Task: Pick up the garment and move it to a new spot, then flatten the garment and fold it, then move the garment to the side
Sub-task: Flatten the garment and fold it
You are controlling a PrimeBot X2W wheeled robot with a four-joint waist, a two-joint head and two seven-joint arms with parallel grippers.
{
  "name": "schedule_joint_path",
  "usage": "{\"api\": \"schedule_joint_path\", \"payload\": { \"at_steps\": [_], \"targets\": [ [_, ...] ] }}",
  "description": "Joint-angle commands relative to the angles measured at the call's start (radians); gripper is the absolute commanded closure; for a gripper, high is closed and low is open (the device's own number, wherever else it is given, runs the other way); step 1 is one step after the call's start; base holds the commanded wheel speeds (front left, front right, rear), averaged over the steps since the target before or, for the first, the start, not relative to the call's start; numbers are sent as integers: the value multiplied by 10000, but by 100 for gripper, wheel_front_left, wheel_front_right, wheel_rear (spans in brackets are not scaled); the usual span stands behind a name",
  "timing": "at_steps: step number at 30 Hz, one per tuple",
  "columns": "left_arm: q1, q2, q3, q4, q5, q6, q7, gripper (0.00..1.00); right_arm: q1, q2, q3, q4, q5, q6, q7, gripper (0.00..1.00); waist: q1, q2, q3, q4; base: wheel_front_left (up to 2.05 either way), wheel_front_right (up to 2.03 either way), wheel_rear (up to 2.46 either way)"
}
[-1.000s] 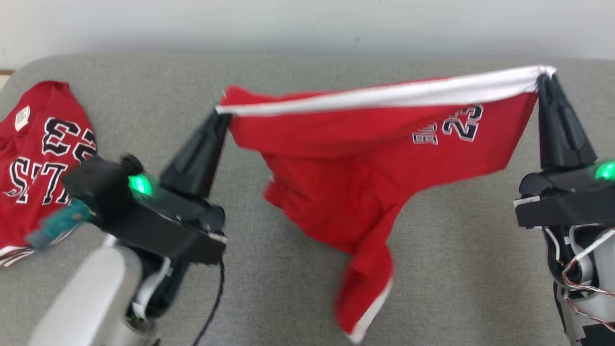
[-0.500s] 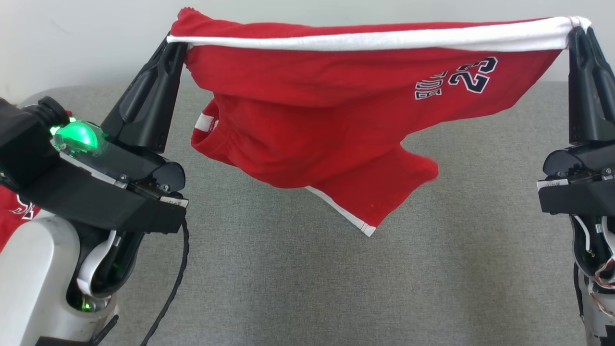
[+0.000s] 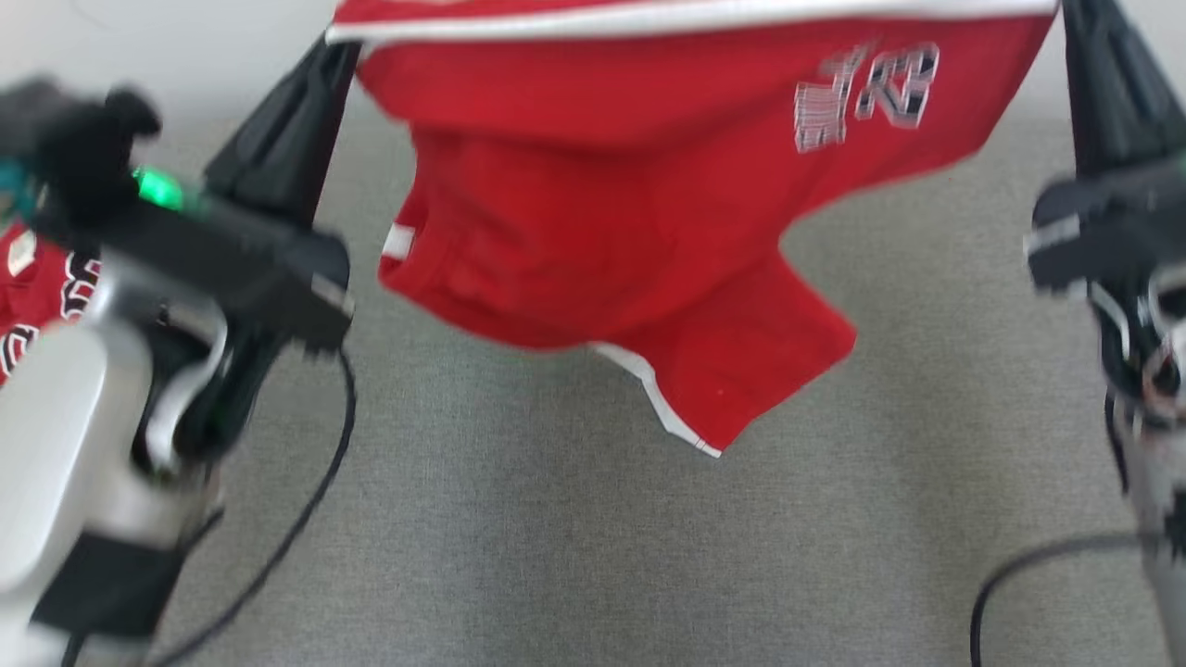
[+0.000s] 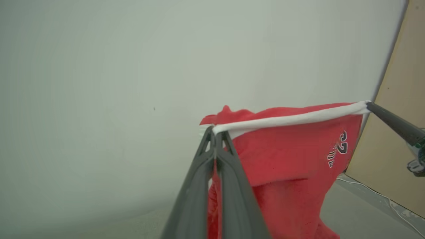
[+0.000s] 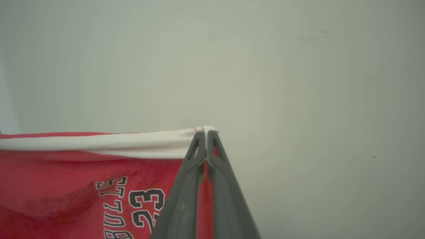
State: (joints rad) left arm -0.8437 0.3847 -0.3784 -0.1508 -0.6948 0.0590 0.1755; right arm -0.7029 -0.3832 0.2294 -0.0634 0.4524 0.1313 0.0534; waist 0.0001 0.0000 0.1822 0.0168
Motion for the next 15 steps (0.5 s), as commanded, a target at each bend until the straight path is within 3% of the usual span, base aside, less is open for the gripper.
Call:
{"api": "schedule_joint_path", "payload": {
  "at_steps": [1,7,15],
  "targets": [
    [-230,-89,-3,210,-54,-25,2,100,-216,-94,69,165,94,-10,-78,100,-1,0,197,69,0,0,0],
    [-2603,-1022,-75,3753,14,-411,-512,100,-2758,-243,1062,3215,523,-11,-484,100,-1,0,804,165,0,0,0],
    [-5646,-1938,87,7872,407,-849,-2261,100,-6147,418,1427,6756,865,-13,-1665,100,-1,0,1555,6,0,0,0]
  ]
}}
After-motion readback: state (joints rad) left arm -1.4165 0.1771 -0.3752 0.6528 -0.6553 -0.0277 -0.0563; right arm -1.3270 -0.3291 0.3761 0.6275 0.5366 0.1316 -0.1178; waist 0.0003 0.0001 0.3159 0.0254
